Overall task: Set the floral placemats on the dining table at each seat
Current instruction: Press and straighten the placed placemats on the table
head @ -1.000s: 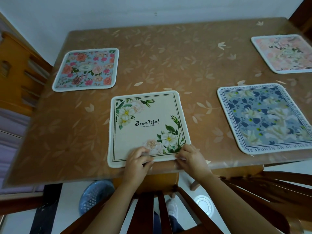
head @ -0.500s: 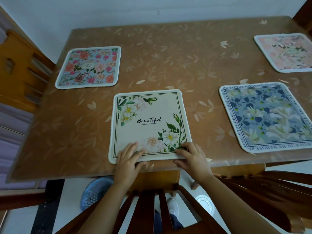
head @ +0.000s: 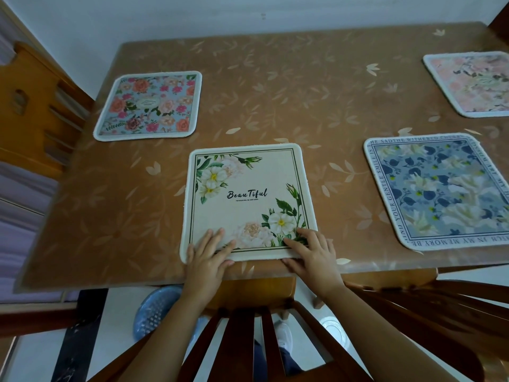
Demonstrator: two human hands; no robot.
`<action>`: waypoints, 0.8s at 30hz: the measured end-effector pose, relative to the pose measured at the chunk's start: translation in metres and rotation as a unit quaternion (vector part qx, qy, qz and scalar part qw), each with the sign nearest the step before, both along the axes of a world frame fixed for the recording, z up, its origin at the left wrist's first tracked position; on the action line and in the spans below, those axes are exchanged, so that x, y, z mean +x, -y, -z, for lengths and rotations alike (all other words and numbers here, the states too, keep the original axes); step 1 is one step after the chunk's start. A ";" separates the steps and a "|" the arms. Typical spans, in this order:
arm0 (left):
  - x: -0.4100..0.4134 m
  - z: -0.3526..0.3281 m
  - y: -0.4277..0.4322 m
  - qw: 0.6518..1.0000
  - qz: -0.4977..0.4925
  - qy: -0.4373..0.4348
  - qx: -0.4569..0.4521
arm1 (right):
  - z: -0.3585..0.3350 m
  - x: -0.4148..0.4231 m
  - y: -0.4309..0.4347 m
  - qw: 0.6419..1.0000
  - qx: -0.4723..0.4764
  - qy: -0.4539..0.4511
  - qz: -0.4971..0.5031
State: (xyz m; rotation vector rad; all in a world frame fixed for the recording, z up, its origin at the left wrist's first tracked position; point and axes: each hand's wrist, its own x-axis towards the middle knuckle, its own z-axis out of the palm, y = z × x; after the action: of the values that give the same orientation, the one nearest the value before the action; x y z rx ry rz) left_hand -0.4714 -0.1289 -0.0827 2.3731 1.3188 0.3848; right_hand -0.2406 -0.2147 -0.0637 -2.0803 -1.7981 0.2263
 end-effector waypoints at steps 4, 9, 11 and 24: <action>0.000 -0.001 0.000 1.000 0.007 -0.001 0.000 | 0.001 -0.001 0.001 1.000 -0.003 -0.012 0.004; -0.001 0.000 -0.001 1.000 0.013 -0.002 0.002 | 0.001 -0.002 0.001 1.000 0.001 -0.016 -0.001; 0.000 -0.001 -0.002 1.000 0.016 -0.003 -0.001 | 0.001 -0.002 0.002 1.000 0.004 -0.013 -0.004; -0.011 -0.005 0.001 0.994 0.023 0.052 0.089 | 0.001 -0.002 -0.003 0.999 -0.013 -0.036 0.007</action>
State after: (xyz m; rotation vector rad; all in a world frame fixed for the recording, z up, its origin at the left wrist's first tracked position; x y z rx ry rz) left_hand -0.4825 -0.1294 -0.0772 2.4860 1.2259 0.6272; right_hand -0.2421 -0.2114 -0.0648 -2.0745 -1.7469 0.3168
